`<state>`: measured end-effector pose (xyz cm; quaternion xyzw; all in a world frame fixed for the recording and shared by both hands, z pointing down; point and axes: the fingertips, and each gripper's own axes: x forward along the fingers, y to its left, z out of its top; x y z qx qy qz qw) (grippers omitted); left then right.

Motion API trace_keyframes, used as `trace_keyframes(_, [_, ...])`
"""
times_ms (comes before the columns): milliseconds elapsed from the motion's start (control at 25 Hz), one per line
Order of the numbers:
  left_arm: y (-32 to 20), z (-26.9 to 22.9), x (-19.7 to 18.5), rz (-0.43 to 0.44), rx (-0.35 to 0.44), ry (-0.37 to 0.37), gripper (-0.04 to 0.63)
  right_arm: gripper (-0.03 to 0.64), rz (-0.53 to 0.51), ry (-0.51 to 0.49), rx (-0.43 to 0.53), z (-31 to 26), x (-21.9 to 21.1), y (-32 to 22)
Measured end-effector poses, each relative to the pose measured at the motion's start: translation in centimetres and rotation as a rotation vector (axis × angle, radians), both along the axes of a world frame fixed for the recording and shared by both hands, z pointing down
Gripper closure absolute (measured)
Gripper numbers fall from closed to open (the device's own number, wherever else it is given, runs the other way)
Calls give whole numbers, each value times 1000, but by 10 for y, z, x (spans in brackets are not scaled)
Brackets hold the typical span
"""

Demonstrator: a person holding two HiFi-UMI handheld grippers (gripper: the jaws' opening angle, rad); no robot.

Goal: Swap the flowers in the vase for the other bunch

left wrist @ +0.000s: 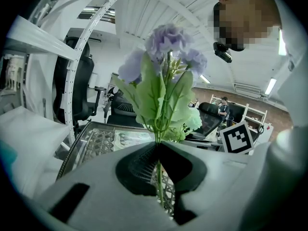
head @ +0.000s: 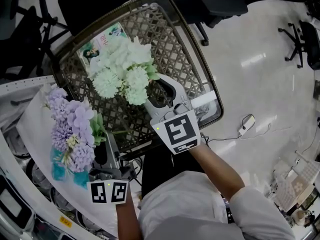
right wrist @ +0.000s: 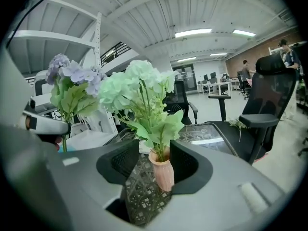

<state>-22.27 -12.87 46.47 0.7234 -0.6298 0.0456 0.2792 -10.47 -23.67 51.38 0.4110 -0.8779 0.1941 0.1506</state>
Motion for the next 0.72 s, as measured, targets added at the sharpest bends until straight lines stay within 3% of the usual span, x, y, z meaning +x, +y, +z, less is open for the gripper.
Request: trace_keyframes(720, [1, 4, -3, -14, -19, 1, 574, 400, -41, 55, 42, 1, -14, -9])
